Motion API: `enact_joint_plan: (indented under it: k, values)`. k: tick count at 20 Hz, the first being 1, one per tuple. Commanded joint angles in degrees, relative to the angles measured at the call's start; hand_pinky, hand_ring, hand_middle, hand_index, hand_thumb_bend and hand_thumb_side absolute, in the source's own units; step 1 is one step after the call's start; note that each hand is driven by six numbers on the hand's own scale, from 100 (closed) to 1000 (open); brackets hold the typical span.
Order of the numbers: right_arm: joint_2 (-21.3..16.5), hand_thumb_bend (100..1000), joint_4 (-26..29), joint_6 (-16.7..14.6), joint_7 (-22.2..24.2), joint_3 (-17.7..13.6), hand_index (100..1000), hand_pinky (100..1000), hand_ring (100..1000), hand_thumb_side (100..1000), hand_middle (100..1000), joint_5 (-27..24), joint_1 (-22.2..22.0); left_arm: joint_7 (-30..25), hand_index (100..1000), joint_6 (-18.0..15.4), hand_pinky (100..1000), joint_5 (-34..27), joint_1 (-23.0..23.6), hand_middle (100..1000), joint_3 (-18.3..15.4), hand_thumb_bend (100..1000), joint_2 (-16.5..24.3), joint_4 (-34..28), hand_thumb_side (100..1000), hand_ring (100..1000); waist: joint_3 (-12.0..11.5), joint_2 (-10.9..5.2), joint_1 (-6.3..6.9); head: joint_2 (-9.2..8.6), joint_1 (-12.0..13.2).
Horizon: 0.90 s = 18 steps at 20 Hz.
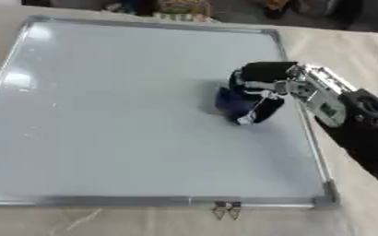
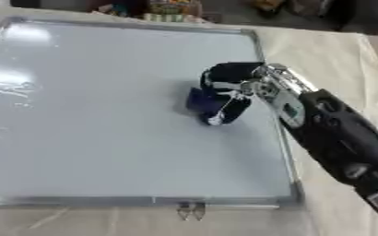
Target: Wipe the whiteboard clean with a brush.
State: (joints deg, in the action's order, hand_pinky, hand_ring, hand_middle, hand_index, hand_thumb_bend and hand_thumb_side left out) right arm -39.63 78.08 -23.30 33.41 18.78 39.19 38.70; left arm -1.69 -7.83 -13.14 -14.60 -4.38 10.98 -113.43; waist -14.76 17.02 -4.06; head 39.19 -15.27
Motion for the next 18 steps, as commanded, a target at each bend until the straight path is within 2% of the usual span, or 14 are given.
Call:
enact_joint_plan:
  k: [1,4,7,15,18]
  values:
    - [-1.47,385,1.62,-0.28,2.69,-0.14,302,592,594,502,277,-2.28,-0.22,-0.19,553,-0.16,417,0.18,-0.32,425,-0.02,100,0.37,-1.02,912,495,0.09,-0.85,0.2,-0.49,0.07]
    - [-1.65,455,2.4,-0.53,3.81,-0.23,327,595,599,548,286,-2.72,-0.27,-0.23,554,-0.19,417,0.16,-0.41,425,0.01,100,0.38,-1.04,907,496,0.22,-0.86,0.21,-0.54,0.08]
    - [-1.67,465,2.62,-0.6,4.2,-0.32,341,595,598,576,282,-2.75,-0.35,-0.23,554,-0.2,417,0.16,-0.43,425,0.01,100,0.4,-1.04,905,496,0.25,-0.89,0.21,-0.55,0.09]
    - [-1.44,329,2.08,-0.58,3.44,-0.44,384,586,584,557,260,-2.28,-0.34,-0.18,554,-0.16,418,0.06,-0.49,426,0.03,100,0.39,-1.01,907,496,0.12,-1.0,0.19,-0.67,0.07]
    - [-1.38,307,1.8,-0.53,2.94,-0.5,388,585,582,556,260,-2.15,-0.29,-0.22,554,-0.14,418,0.05,-0.5,426,0.06,100,0.39,-1.02,908,496,0.2,-0.98,0.18,-0.74,0.07]
